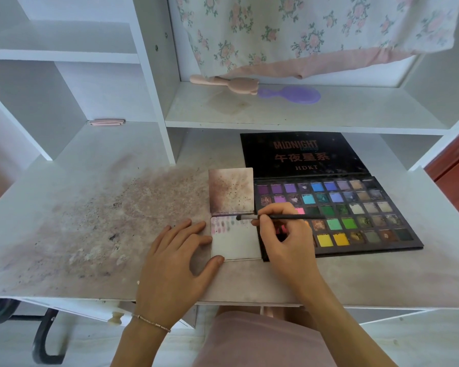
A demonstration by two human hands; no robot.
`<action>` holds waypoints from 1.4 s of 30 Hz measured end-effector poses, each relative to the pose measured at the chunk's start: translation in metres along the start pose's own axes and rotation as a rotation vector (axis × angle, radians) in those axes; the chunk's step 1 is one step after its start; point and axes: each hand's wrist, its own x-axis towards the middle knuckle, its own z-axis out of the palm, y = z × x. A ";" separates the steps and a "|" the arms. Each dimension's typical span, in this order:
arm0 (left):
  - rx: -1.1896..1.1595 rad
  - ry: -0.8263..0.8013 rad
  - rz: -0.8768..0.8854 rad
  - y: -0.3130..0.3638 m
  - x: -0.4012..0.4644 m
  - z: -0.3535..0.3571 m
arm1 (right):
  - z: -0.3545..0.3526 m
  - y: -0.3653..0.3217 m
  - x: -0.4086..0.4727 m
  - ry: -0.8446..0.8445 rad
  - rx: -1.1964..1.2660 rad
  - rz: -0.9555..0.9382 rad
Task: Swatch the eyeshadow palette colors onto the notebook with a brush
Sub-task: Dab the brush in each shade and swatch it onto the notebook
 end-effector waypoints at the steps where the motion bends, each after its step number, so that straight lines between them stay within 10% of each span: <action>1: -0.001 -0.002 0.000 0.000 0.000 0.000 | -0.001 0.000 0.000 0.031 0.018 -0.007; 42: -0.050 0.028 -0.020 0.000 0.001 0.001 | -0.095 0.040 0.000 0.254 -0.237 0.134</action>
